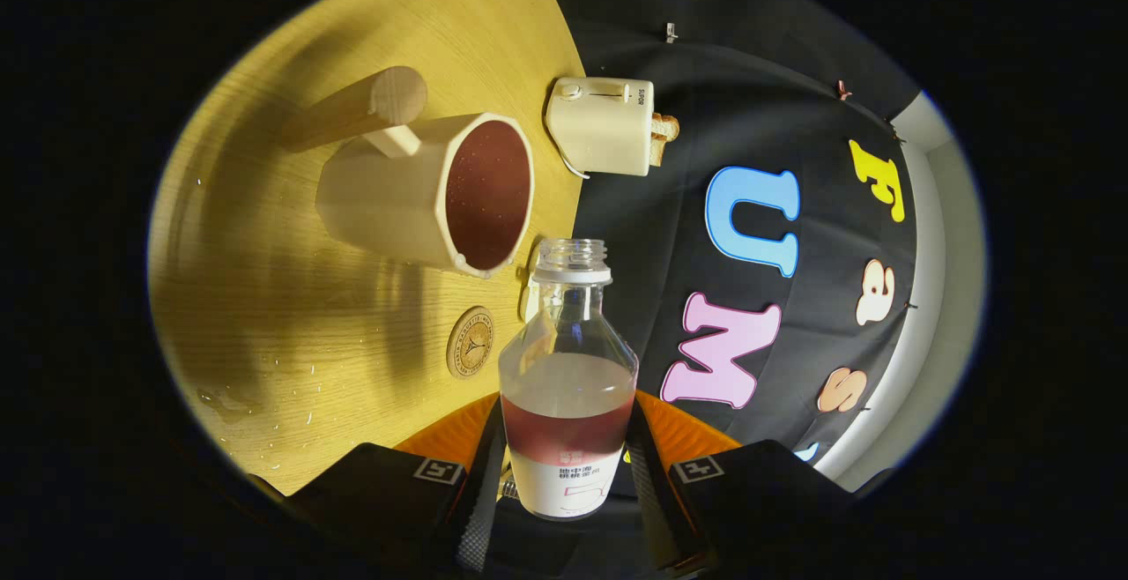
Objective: Take the bottle from table, then pour the juice into the cup, finally place the bottle on the coaster
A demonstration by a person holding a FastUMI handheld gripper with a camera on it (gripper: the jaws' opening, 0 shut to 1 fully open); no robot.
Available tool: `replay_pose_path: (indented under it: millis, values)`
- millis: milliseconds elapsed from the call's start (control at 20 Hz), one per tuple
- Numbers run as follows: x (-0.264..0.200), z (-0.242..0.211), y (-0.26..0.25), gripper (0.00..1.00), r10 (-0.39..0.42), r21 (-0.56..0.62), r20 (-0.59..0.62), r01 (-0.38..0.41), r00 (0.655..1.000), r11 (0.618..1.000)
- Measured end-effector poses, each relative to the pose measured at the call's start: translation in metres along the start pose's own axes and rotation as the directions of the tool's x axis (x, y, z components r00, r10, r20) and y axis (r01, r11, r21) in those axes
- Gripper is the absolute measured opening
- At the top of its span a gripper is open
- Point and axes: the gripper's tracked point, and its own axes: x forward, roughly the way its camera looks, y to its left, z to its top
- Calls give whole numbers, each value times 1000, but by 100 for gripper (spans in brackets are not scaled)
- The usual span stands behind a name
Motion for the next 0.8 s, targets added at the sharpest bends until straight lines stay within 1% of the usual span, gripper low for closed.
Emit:
replay_pose_path:
  millis: [350, 550, 800]
  values:
    - [4, -6, 7, 71, 12, -45, -3, -12, 1000, 999]
    - [5, -3, 1, 71, 0, -86, 17, 2, 1000, 996]
    - [8, -3, -5, 71, -12, -84, 21, 13, 1000, 996]
